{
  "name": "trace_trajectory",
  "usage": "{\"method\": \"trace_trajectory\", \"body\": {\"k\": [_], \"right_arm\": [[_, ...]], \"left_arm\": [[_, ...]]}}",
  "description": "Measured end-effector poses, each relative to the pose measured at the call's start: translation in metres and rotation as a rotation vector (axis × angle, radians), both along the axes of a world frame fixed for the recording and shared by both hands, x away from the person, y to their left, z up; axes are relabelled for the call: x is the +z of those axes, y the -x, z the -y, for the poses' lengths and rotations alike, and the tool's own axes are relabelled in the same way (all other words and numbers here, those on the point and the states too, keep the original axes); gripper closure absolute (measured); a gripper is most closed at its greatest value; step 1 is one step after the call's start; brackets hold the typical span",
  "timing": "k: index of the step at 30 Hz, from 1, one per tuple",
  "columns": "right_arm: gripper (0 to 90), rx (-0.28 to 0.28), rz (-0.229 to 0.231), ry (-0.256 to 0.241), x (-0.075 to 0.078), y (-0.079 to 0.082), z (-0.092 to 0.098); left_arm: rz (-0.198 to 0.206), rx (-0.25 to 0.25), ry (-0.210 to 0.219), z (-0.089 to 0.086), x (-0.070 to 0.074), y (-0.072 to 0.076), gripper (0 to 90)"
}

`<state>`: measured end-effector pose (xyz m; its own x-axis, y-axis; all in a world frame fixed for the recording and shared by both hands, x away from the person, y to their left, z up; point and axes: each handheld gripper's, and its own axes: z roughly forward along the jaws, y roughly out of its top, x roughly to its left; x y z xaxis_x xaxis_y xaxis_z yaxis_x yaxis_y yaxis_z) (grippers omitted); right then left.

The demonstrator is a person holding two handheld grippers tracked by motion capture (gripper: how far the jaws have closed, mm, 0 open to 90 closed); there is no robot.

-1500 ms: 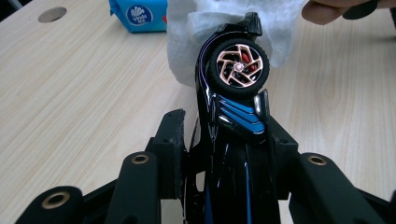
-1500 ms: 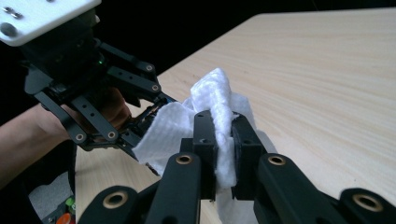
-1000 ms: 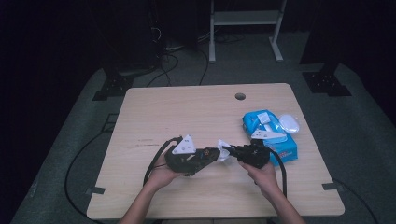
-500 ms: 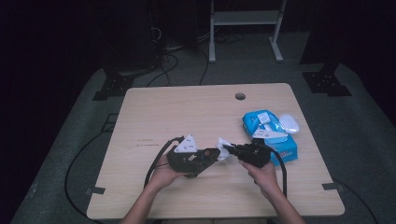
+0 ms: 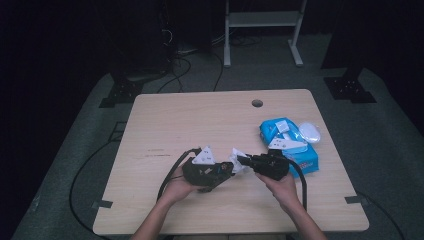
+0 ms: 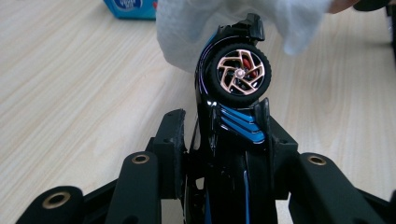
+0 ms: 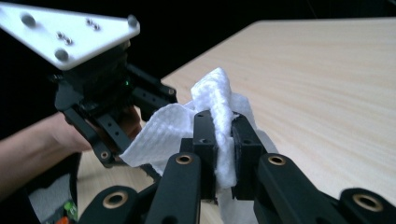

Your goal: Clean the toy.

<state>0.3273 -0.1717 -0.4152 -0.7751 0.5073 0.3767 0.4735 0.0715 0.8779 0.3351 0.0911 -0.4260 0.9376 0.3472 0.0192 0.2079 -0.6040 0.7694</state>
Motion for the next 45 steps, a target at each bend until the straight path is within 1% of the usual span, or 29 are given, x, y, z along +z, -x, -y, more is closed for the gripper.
{"method": "trace_trajectory", "body": {"k": [1,2,3,4,5,6,7,9,10,12,14,16,19,20,21,24,25,27,28,31,33,35,36,37,38,39,42,44,45], "right_arm": [[82.1,0.0,-0.006,0.015,-0.003,0.0,-0.001],[82.2,-0.001,-0.02,0.036,-0.01,-0.002,-0.001],[82.2,-0.004,-0.032,0.033,-0.014,-0.003,0.0],[82.1,-0.008,-0.05,0.043,-0.018,-0.005,0.001],[82.2,-0.017,-0.055,0.063,-0.02,-0.006,0.001],[82.2,-0.027,-0.064,0.088,-0.023,-0.007,0.002],[82.2,-0.03,-0.07,0.089,-0.024,-0.008,0.002],[82.2,-0.032,-0.061,0.084,-0.022,-0.007,0.002],[82.1,-0.03,-0.042,0.079,-0.018,-0.006,0.002],[82.1,-0.026,-0.029,0.076,-0.014,-0.004,0.001],[82.1,-0.026,-0.022,0.092,-0.014,-0.004,0.0],[82.1,-0.024,-0.027,0.095,-0.016,-0.004,-0.001],[82.1,-0.02,-0.035,0.101,-0.018,-0.003,-0.001],[82.1,-0.02,-0.036,0.102,-0.018,-0.003,-0.002],[82.0,-0.02,-0.037,0.102,-0.018,-0.003,-0.002],[82.0,-0.015,-0.035,0.109,-0.019,-0.004,-0.002],[82.0,-0.012,-0.037,0.11,-0.02,-0.004,-0.003],[82.0,-0.005,-0.039,0.116,-0.021,-0.003,-0.006],[82.0,-0.002,-0.037,0.119,-0.021,-0.003,-0.008],[82.0,0.005,-0.031,0.129,-0.021,-0.002,-0.012],[82.0,0.013,-0.023,0.131,-0.021,-0.002,-0.015],[81.8,0.019,-0.025,0.133,-0.019,-0.002,-0.018],[81.6,0.022,-0.025,0.128,-0.019,-0.002,-0.019],[81.7,0.024,-0.023,0.129,-0.019,-0.003,-0.019],[81.7,0.025,-0.024,0.13,-0.019,-0.003,-0.02],[81.7,0.026,-0.026,0.13,-0.019,-0.004,-0.02],[81.7,0.029,-0.025,0.128,-0.018,-0.005,-0.021],[81.7,0.031,-0.024,0.117,-0.016,-0.007,-0.022],[81.7,0.03,-0.028,0.103,-0.016,-0.008,-0.023]], "left_arm": [[-0.006,-0.001,0.001,0.001,-0.001,0.0,58.2],[-0.005,0.001,-0.009,0.001,-0.001,0.0,58.3],[0.001,0.003,-0.018,0.001,-0.002,0.0,58.3],[-0.003,0.006,-0.017,0.001,-0.003,0.0,58.3],[-0.011,0.003,-0.016,0.0,-0.003,-0.001,58.3],[-0.018,0.009,-0.003,0.0,-0.004,-0.002,58.3],[-0.024,0.008,-0.005,-0.001,-0.004,-0.003,58.3],[-0.026,0.012,-0.021,0.001,-0.004,-0.003,58.4],[-0.024,0.009,-0.03,0.002,-0.005,-0.003,58.3],[-0.032,0.005,-0.045,0.004,-0.006,-0.004,58.3],[-0.033,0.014,-0.061,0.006,-0.008,-0.005,58.3],[-0.044,0.019,-0.07,0.007,-0.01,-0.005,58.3],[-0.044,0.029,-0.104,0.009,-0.013,-0.006,58.3],[-0.052,0.04,-0.112,0.01,-0.014,-0.007,58.2],[-0.062,0.043,-0.115,0.009,-0.014,-0.008,58.2],[-0.064,0.048,-0.122,0.009,-0.014,-0.009,58.1],[-0.07,0.051,-0.132,0.009,-0.014,-0.009,58.1],[-0.069,0.053,-0.147,0.009,-0.014,-0.009,57.9],[-0.073,0.055,-0.138,0.009,-0.015,-0.009,57.4],[-0.105,0.054,-0.084,0.002,-0.011,-0.01,53.8],[-0.103,0.058,-0.08,0.0,-0.009,-0.01,51.4],[-0.122,0.053,-0.047,-0.005,-0.007,-0.01,49.1],[-0.121,0.052,-0.049,-0.006,-0.006,-0.009,48.3],[-0.124,0.049,-0.04,-0.008,-0.005,-0.009,47.8],[-0.137,0.046,-0.013,-0.01,-0.003,-0.009,47.6],[-0.137,0.044,-0.002,-0.012,-0.001,-0.008,47.3],[-0.132,0.031,0.003,-0.015,0.004,-0.005,45.0],[-0.138,0.029,0.02,-0.019,0.008,-0.005,44.6],[-0.14,0.038,0.026,-0.021,0.009,-0.007,44.2]]}}
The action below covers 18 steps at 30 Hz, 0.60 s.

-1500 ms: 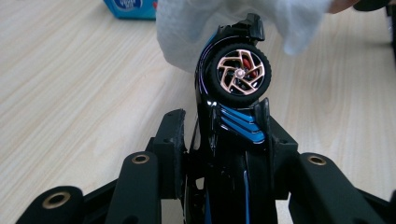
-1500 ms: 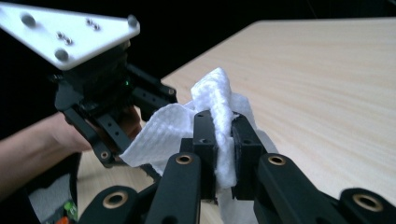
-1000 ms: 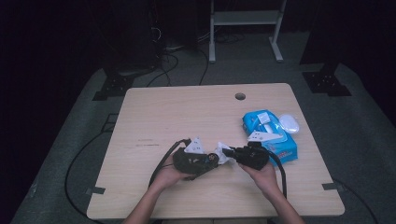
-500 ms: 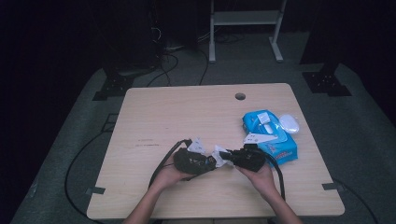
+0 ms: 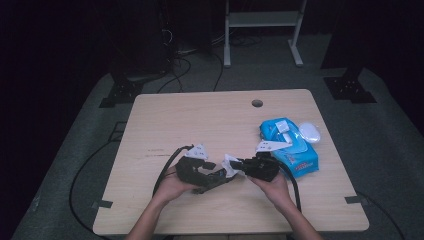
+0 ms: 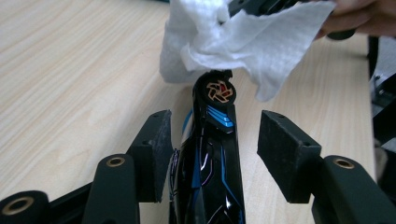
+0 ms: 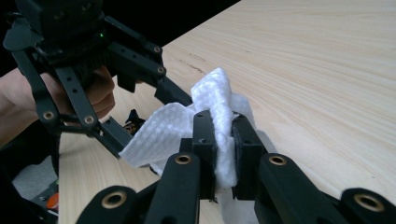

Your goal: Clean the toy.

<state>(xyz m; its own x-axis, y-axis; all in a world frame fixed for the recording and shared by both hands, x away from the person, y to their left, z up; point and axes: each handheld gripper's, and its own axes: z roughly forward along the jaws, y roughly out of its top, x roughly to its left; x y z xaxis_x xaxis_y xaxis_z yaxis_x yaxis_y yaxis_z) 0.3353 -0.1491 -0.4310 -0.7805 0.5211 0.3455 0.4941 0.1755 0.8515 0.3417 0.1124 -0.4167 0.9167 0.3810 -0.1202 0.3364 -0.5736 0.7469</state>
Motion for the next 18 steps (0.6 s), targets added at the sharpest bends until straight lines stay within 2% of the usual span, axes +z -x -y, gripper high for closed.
{"method": "trace_trajectory", "body": {"k": [2,4,6,11,13,15,18], "right_arm": [[81.7,0.01,-0.006,0.024,0.0,-0.002,-0.004],[81.7,0.021,-0.003,0.028,0.0,-0.001,-0.008],[81.7,0.029,0.005,0.048,0.0,0.0,-0.011],[81.7,0.037,0.0,0.068,-0.002,-0.002,-0.014],[81.7,0.042,0.002,0.085,-0.004,-0.001,-0.015],[81.7,0.048,0.001,0.096,-0.005,-0.001,-0.015],[81.7,0.051,0.005,0.101,-0.005,0.0,-0.015]], "left_arm": [[-0.017,0.014,0.029,-0.006,0.004,-0.003,43.7],[-0.02,0.034,0.05,-0.011,0.007,-0.006,42.9],[-0.021,0.047,0.04,-0.014,0.008,-0.009,42.3],[-0.059,0.076,0.023,-0.02,0.001,-0.013,38.8],[-0.07,0.067,-0.006,-0.02,-0.003,-0.014,36.7],[-0.085,0.071,0.008,-0.02,-0.005,-0.015,35.0],[-0.079,0.068,0.001,-0.017,-0.006,-0.014,33.8]]}}
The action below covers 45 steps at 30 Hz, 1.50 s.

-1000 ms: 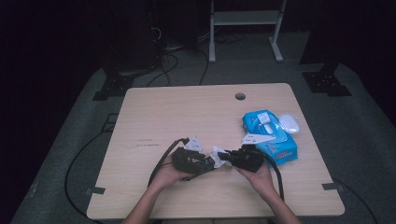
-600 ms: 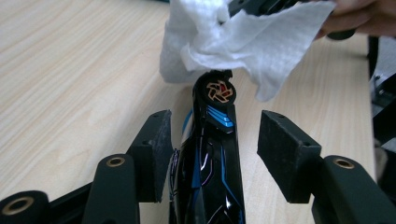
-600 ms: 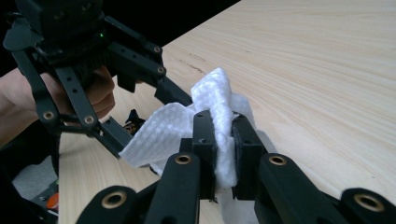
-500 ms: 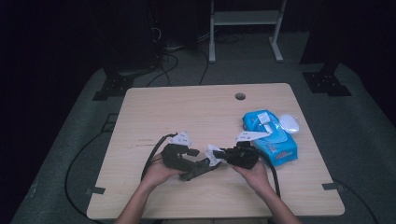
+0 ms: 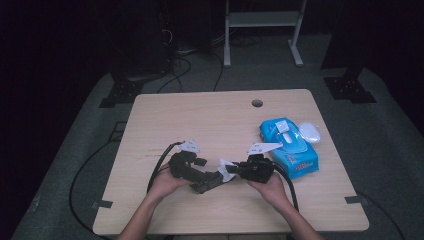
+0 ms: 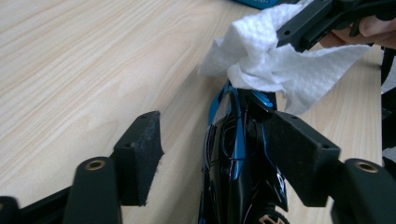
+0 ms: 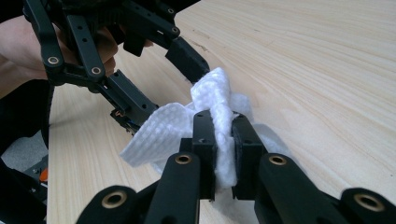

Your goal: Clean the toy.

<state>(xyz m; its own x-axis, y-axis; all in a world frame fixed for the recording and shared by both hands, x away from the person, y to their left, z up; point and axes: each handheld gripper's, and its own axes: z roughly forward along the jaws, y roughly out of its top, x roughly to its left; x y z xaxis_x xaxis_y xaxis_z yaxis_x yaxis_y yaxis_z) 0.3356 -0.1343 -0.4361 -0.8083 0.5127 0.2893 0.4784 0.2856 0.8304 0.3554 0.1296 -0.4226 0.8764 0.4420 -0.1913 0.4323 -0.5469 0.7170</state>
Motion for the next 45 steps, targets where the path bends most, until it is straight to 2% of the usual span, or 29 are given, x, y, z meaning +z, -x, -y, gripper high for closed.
{"method": "trace_trajectory", "body": {"k": [4,5,9,12,17,20,24,28,35,37,41,45], "right_arm": [[81.8,0.015,0.002,0.007,0.0,0.002,0.002],[81.8,0.017,-0.001,0.005,0.0,0.003,0.002],[81.9,0.033,0.006,0.021,0.001,0.006,0.003],[81.9,0.037,0.006,0.026,0.001,0.009,0.004],[81.9,0.047,0.008,0.029,0.001,0.016,0.007],[81.7,0.054,0.007,0.027,-0.001,0.021,0.009],[81.7,0.066,0.002,0.033,-0.002,0.028,0.013],[81.7,0.077,0.001,0.046,-0.003,0.032,0.015],[81.7,0.089,0.003,0.073,-0.008,0.039,0.018],[81.5,0.09,0.007,0.076,-0.009,0.04,0.018],[81.5,0.096,0.007,0.092,-0.01,0.042,0.018],[81.5,0.105,0.002,0.112,-0.013,0.044,0.017]], "left_arm": [[-0.026,0.011,0.014,0.001,-0.002,0.0,31.2],[-0.043,0.007,0.022,0.001,-0.003,0.0,31.0],[-0.067,0.009,0.057,0.002,-0.008,0.0,30.2],[-0.087,0.009,0.068,0.002,-0.01,0.001,28.9],[-0.089,-0.007,0.036,0.005,-0.01,0.007,24.2],[-0.073,-0.03,0.01,0.01,-0.01,0.01,21.5],[-0.063,-0.039,0.009,0.013,-0.012,0.014,21.2],[-0.073,-0.051,0.005,0.016,-0.015,0.017,20.5],[-0.067,-0.074,-0.02,0.022,-0.021,0.023,20.5],[-0.05,-0.086,-0.031,0.023,-0.021,0.024,20.7],[-0.054,-0.083,-0.036,0.025,-0.025,0.028,20.6],[-0.043,-0.09,-0.061,0.028,-0.028,0.031,20.1]]}}
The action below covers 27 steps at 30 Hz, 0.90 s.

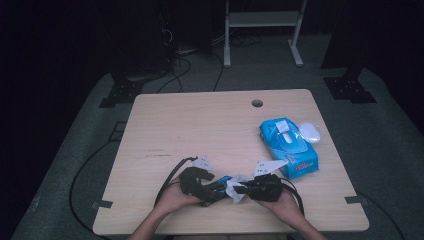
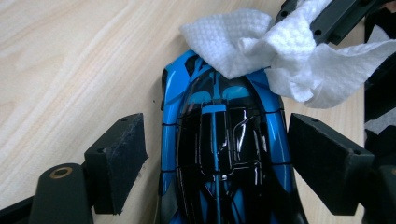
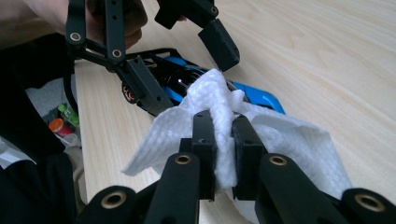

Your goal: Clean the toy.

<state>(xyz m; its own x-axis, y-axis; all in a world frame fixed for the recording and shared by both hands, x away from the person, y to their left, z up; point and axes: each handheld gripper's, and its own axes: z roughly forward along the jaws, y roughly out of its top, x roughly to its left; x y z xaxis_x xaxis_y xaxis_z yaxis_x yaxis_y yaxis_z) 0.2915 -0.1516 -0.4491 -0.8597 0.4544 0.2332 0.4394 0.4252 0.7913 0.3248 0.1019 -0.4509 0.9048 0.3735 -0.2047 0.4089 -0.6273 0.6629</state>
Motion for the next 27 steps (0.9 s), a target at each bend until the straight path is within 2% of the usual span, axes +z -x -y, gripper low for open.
{"method": "trace_trajectory", "body": {"k": [4,11,18,22,27], "right_arm": [[81.4,0.006,-0.002,0.017,-0.004,0.001,-0.001],[80.7,0.012,-0.016,0.063,-0.012,0.001,-0.003],[80.4,0.009,-0.014,0.061,-0.01,0.002,-0.001],[80.4,0.0,-0.003,0.042,-0.005,0.003,0.004],[80.3,-0.017,0.009,0.021,0.002,0.006,0.013]], "left_arm": [[0.007,-0.015,-0.039,0.004,-0.003,0.002,20.1],[0.039,-0.054,-0.139,0.014,-0.011,0.007,19.7],[0.05,-0.049,-0.148,0.014,-0.009,0.009,19.3],[0.057,-0.047,-0.164,0.016,-0.009,0.01,18.8],[0.048,-0.045,-0.185,0.018,-0.01,0.01,17.9]]}}
